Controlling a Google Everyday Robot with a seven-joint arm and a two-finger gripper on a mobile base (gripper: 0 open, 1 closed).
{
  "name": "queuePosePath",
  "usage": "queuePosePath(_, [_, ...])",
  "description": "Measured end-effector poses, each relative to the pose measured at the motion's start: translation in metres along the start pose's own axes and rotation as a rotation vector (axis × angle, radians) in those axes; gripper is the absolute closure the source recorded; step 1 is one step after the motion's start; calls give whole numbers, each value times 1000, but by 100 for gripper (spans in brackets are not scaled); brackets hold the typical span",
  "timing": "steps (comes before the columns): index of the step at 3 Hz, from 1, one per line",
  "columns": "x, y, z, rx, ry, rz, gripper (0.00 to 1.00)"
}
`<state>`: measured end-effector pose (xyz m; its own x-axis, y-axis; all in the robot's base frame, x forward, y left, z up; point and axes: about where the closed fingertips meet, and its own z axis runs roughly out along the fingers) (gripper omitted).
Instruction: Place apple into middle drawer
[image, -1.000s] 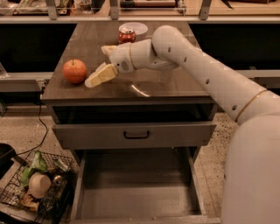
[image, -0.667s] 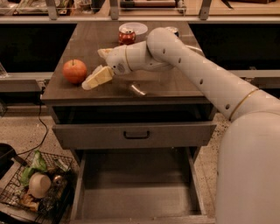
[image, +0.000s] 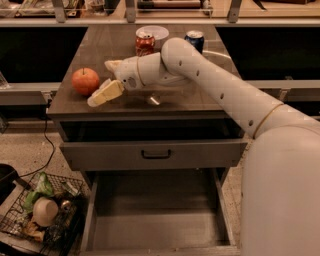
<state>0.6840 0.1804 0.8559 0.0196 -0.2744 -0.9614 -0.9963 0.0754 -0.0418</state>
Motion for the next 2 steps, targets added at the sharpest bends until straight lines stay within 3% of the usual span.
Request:
queuePosePath(1, [-13,7,8,-25,-20,-29,0])
queuePosePath(2, [-21,11,19,-43,-34,-43,18])
